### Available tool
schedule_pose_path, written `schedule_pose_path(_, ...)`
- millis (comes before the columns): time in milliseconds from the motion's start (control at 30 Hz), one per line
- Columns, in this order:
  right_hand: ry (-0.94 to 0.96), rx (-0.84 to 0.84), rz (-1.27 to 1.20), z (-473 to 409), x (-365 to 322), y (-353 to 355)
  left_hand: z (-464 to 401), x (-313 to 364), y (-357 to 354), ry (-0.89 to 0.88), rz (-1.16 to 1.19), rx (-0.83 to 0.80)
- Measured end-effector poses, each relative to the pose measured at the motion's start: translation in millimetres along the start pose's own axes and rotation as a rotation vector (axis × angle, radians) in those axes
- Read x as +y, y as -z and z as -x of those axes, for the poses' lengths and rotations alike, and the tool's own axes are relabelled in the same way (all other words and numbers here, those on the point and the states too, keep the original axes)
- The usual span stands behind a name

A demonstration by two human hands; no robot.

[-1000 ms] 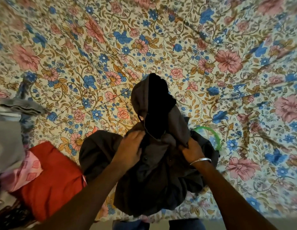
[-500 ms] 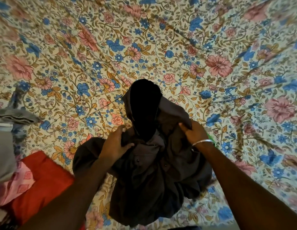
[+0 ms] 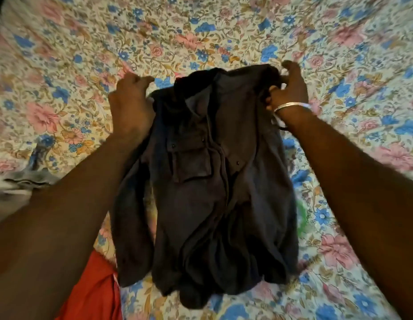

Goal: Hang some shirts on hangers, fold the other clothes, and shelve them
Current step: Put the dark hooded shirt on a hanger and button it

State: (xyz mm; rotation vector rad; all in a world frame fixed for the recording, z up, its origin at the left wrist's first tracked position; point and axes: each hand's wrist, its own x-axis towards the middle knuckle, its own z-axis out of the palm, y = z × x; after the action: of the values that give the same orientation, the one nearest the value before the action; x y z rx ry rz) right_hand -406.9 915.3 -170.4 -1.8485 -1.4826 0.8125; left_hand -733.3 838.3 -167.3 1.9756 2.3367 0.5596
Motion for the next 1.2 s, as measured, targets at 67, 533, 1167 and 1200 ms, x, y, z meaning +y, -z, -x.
schedule_pose_path(67, 0.027, 0.041, -0.038, 43, 17, -18, 33, 14, -12, 0.063, 0.196, 0.032)
schedule_pose_path(533, -0.851, -0.059, -0.461, 422, 154, -60, 436, 7, -64, 0.519, 0.349, -0.614)
schedule_pose_path(1167, -1.021, -0.264, 0.062, 440, 225, 24, 470, 10, -30, 0.142, -0.007, -1.362)
schedule_pose_path(1200, -0.984, -0.190, 0.041, 444, 221, 22, 466, 7, -28, 0.116, -0.064, -1.385)
